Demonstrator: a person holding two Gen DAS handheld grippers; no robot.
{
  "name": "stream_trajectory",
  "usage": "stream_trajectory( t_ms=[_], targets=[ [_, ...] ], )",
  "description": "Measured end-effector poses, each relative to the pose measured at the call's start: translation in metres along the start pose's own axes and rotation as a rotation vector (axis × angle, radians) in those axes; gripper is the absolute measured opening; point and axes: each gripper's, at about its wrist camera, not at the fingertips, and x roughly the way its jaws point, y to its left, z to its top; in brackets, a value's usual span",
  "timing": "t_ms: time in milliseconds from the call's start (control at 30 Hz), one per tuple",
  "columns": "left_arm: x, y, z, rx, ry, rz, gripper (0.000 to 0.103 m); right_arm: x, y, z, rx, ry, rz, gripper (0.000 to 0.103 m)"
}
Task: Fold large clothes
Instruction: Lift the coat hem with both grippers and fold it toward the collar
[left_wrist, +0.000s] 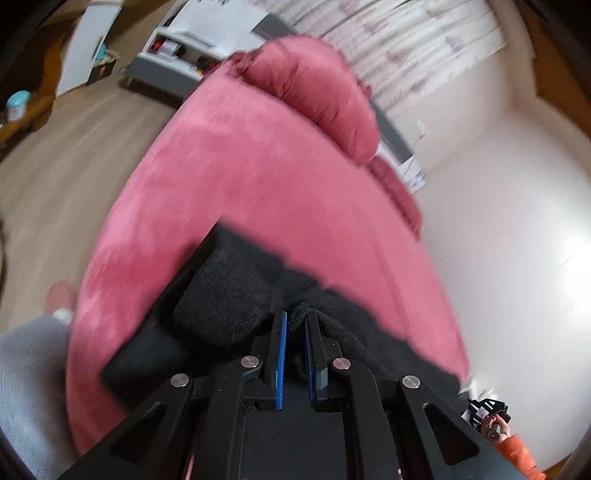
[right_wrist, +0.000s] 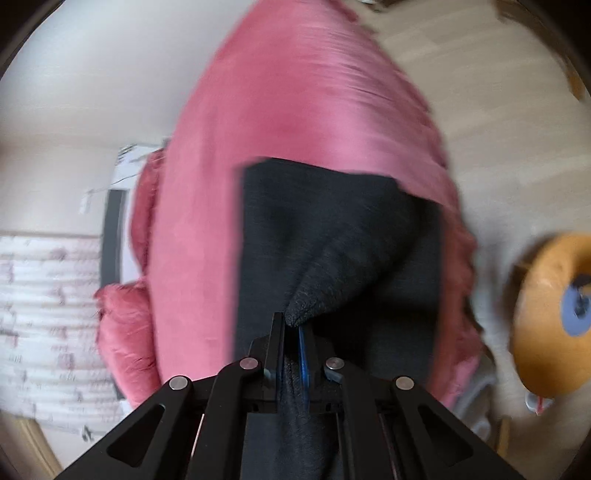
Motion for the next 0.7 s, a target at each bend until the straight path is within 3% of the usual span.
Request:
stream_trajectory(
  t_ms=[167,300,367,433,567,633,700],
  targets=[
    [-0.011,-0.047,0.044,0.144,-0.062,-0.026,0.008,-0.025,0.131,0.012,-0.247,-0.012,0.126,0.006],
    [-0.036,-0.051,0.048,0.212,-0.084,-0.038,0.008,-0.062,0.161,0.008,-0.396,-0.041,0.265,0.006],
    [-0.041,-0.041,0.032,0.252,-0.051,-0.021,0.009,-0.073,0.138,0.008,-0.448,-0.058,0.254,0.006],
    [-0.035,-0.022,0.008,0.27,0.038,0.019,0.009,-0.063,0.09,0.012,-0.408,-0.028,0.182,0.006],
    [-0.003,0.01,-0.046,0.287,0.236,0.161,0.009,-0.008,-0.054,0.011,-0.164,0.078,-0.073,0.006],
    [0.014,0.023,-0.055,0.235,0.322,0.201,0.009,0.007,-0.097,0.006,-0.057,0.086,-0.086,0.009],
    [0.011,0.016,-0.048,0.249,0.299,0.198,0.009,0.017,-0.13,0.001,0.107,0.064,-0.043,0.01]
  ],
)
